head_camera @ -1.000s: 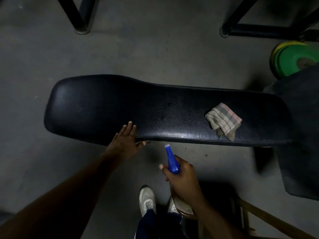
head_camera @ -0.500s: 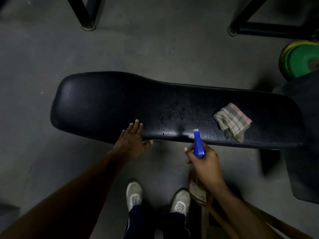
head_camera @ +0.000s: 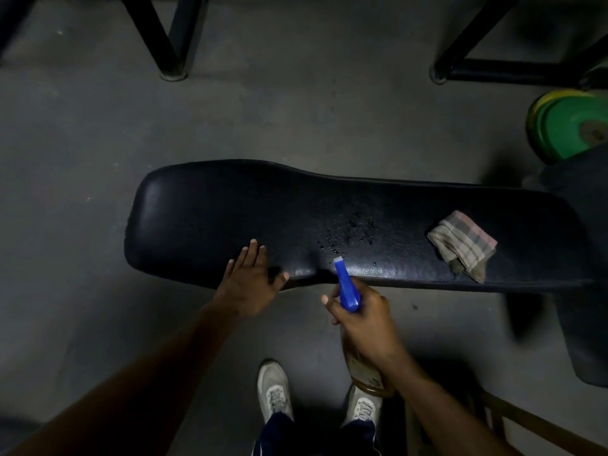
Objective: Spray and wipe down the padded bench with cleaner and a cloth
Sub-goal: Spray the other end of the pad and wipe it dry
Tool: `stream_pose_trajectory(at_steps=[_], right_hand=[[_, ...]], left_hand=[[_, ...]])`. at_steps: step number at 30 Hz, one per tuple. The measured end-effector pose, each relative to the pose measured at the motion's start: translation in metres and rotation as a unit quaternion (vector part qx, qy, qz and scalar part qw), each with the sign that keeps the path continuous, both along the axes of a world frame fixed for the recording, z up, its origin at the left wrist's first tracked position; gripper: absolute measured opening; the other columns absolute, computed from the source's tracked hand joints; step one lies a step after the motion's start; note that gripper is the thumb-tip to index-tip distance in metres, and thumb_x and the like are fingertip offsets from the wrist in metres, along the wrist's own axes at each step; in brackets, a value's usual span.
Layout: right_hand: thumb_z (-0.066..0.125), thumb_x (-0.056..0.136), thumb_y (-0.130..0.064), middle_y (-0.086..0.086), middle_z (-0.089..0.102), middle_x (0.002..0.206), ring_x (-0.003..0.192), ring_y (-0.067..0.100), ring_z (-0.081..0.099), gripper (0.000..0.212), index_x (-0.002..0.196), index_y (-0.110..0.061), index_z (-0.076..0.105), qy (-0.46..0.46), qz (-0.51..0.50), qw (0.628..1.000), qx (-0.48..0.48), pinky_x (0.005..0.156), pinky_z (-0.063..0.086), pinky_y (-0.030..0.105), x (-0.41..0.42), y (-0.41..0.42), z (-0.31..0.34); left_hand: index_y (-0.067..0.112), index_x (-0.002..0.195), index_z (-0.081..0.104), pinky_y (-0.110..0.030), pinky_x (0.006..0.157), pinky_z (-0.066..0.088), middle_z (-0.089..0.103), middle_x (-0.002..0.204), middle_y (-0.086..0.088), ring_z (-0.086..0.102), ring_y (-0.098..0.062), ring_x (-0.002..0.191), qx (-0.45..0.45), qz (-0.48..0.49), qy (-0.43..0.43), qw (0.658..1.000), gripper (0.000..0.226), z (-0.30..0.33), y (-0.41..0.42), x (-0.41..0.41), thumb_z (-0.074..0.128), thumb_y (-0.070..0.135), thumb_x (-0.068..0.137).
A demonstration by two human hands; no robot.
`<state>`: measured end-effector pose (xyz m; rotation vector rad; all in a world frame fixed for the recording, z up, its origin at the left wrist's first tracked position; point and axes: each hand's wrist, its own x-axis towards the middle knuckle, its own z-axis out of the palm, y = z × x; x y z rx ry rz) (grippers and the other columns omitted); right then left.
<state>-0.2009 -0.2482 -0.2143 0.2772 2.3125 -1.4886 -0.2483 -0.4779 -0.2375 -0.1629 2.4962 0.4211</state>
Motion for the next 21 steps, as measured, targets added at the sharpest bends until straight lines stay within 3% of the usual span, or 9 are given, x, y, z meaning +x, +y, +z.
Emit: stream_pose_trajectory(at_steps=[2, 6, 9, 12, 15, 21], right_hand=[[0.078, 0.083, -0.041, 0.009, 0.068, 0.068, 0.059, 0.016, 0.068, 0.029, 0.079, -0.018, 0.061, 0.003, 0.008, 1.0, -0.005, 0.068, 0.058, 0.044, 0.003, -0.01, 0.001], [0.074, 0.08, -0.05, 0.01, 0.066, 0.068, 0.064, 0.028, 0.066, 0.034, 0.081, -0.018, 0.061, 0.007, -0.004, 1.0, -0.007, 0.068, 0.056, 0.044, 0.004, -0.029, 0.002], [0.079, 0.089, -0.033, 0.005, 0.071, 0.071, 0.062, 0.021, 0.07, 0.022, 0.08, -0.02, 0.064, 0.002, -0.043, 0.999, -0.007, 0.066, 0.057, 0.038, -0.004, -0.034, 0.001], [0.078, 0.091, -0.034, 0.011, 0.071, 0.071, 0.055, 0.015, 0.063, 0.028, 0.081, -0.012, 0.063, -0.002, -0.057, 0.998, 0.0, 0.062, 0.052, 0.035, -0.013, -0.039, 0.002], [0.077, 0.091, -0.033, 0.011, 0.069, 0.07, 0.06, 0.017, 0.067, 0.024, 0.083, -0.015, 0.063, 0.012, -0.049, 0.999, -0.01, 0.066, 0.054, 0.034, -0.02, -0.048, 0.005], [0.072, 0.08, -0.053, 0.007, 0.065, 0.068, 0.067, 0.028, 0.065, 0.031, 0.078, -0.026, 0.057, 0.034, 0.027, 0.999, 0.0, 0.069, 0.055, 0.047, -0.02, -0.071, 0.005]], left_hand=[[0.013, 0.158, 0.004, -0.044, 0.122, 0.0, -0.007, 0.167, -0.006, -0.002, -0.023, 0.154, -0.01, 0.008, -0.002, 1.0, 0.084, 0.0, -0.012, -0.002, 0.033, 0.062, 0.097], [0.013, 0.158, 0.003, -0.045, 0.123, 0.001, -0.007, 0.167, -0.006, -0.003, -0.023, 0.154, -0.026, 0.023, -0.013, 0.999, 0.084, -0.005, -0.032, 0.002, 0.033, 0.062, 0.097], [0.017, 0.158, -0.001, -0.044, 0.122, -0.001, -0.013, 0.166, -0.003, -0.008, -0.021, 0.153, -0.033, 0.006, -0.019, 0.999, 0.085, -0.011, -0.043, 0.009, 0.033, 0.063, 0.096], [0.018, 0.158, -0.003, -0.044, 0.122, -0.002, -0.016, 0.165, -0.002, -0.009, -0.021, 0.153, -0.03, -0.006, -0.028, 0.999, 0.087, -0.014, -0.047, 0.008, 0.033, 0.065, 0.095], [0.016, 0.159, 0.0, -0.045, 0.123, 0.0, -0.013, 0.166, -0.003, -0.008, -0.022, 0.153, -0.027, -0.002, -0.027, 0.999, 0.09, -0.015, -0.047, 0.006, 0.036, 0.066, 0.093], [0.019, 0.158, -0.003, -0.046, 0.122, 0.0, -0.014, 0.166, -0.002, -0.008, -0.021, 0.153, -0.02, -0.008, -0.033, 0.999, 0.093, -0.013, -0.05, 0.005, 0.04, 0.067, 0.092]])
